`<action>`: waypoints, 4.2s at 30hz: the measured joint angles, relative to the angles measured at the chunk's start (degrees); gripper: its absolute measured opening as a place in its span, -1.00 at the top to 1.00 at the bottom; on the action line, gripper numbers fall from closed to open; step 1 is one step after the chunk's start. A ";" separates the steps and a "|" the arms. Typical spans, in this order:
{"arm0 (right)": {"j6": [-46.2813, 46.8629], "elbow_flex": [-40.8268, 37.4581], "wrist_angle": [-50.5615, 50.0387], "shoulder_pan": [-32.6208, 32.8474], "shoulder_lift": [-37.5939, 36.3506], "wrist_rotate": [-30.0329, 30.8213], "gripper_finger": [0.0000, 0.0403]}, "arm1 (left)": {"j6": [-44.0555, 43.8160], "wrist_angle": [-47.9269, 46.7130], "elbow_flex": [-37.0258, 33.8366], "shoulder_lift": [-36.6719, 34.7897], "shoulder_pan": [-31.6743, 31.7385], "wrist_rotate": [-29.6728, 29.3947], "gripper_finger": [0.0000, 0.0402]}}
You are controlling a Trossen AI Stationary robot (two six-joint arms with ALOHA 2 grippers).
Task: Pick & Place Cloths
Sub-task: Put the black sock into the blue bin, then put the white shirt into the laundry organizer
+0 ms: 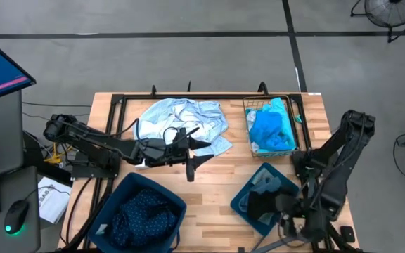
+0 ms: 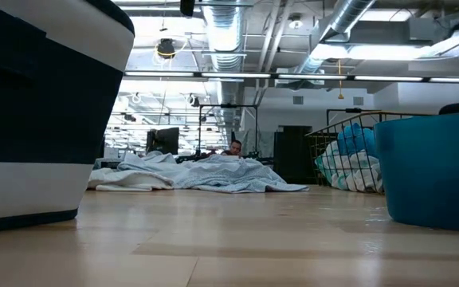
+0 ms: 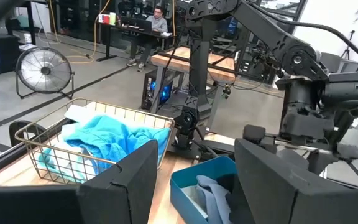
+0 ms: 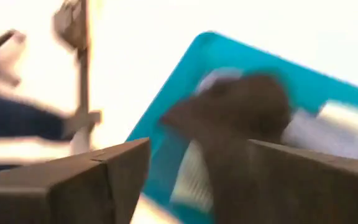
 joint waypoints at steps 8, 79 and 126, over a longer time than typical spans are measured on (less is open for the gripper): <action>-8.51 0.00 0.28 -7.31 4.77 1.76 0.63 | 0.00 0.00 0.00 0.00 0.00 -0.02 0.03; -18.13 0.00 5.10 -14.01 -5.26 -4.55 0.77 | 3.79 -13.56 -0.02 -0.07 0.90 -5.33 -0.12; -14.91 0.00 9.74 -18.04 -10.02 2.54 -0.29 | -14.81 -14.33 -1.17 23.12 17.35 11.33 0.99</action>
